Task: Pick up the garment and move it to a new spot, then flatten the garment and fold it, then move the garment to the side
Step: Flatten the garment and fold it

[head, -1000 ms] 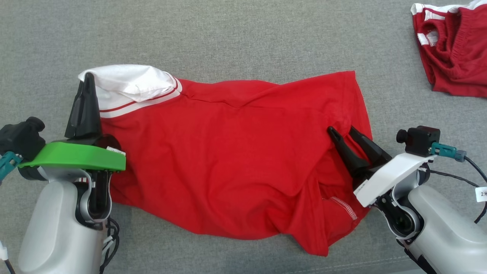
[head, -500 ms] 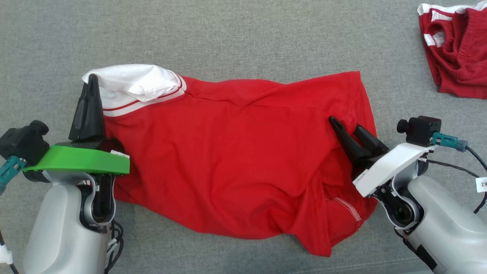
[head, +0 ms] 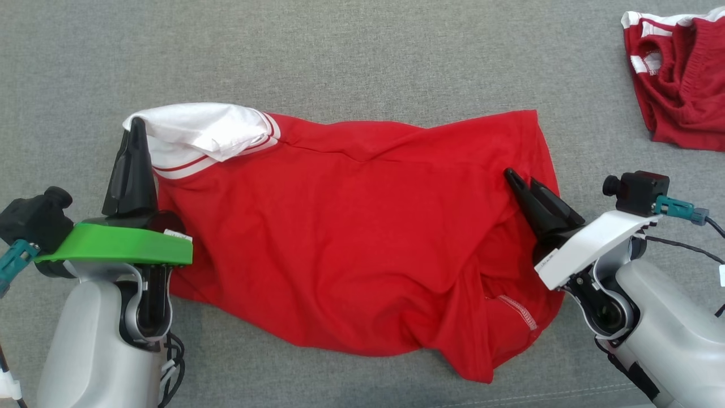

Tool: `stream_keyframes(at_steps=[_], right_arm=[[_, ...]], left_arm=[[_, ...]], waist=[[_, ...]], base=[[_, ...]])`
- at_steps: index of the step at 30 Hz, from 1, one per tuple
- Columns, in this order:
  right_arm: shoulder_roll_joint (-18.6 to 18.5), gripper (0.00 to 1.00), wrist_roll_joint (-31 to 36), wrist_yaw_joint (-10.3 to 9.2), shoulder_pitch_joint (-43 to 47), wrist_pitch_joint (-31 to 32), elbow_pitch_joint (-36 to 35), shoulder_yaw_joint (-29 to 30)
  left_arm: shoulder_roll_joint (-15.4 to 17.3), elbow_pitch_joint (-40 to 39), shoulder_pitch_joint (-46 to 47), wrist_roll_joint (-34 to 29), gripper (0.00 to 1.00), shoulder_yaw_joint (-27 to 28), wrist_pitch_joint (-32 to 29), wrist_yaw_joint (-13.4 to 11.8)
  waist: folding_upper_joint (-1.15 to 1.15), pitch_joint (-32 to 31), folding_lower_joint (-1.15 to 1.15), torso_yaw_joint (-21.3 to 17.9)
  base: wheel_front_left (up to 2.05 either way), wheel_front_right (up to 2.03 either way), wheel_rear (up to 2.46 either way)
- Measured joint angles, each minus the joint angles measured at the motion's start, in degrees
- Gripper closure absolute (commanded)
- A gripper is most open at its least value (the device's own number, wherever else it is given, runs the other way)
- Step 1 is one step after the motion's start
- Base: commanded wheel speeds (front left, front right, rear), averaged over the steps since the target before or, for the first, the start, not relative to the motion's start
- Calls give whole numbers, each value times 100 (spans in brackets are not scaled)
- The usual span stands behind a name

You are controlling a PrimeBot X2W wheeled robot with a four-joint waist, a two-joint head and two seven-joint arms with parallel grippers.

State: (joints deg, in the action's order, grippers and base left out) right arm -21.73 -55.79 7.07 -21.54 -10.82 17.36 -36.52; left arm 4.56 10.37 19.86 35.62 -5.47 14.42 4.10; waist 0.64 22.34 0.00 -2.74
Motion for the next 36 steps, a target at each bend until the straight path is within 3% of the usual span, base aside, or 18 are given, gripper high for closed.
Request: stream_keyframes(at_steps=[6,19,28,36], right_arm=[[-25,100,-7,-1,-47,-78,-11,-22],[-379,100,256,0,-305,-240,-566,-55],[-727,100,388,0,-553,-354,-1307,633],[-822,100,416,5,-623,-379,-2294,1418]], left_arm=[[-8,8,-7,-67,100,23,0,41],[-32,-208,-98,-175,100,311,1,107],[-25,-833,-175,-189,100,514,2,193],[12,-2097,-155,-200,100,676,34,245]], waist=[[0,-24,0,-30],[0,-338,0,-94],[0,-756,0,-162],[0,-1315,0,-202]], base=[[0,0,0],[0,0,0],[0,0,0],[0,0,0]])
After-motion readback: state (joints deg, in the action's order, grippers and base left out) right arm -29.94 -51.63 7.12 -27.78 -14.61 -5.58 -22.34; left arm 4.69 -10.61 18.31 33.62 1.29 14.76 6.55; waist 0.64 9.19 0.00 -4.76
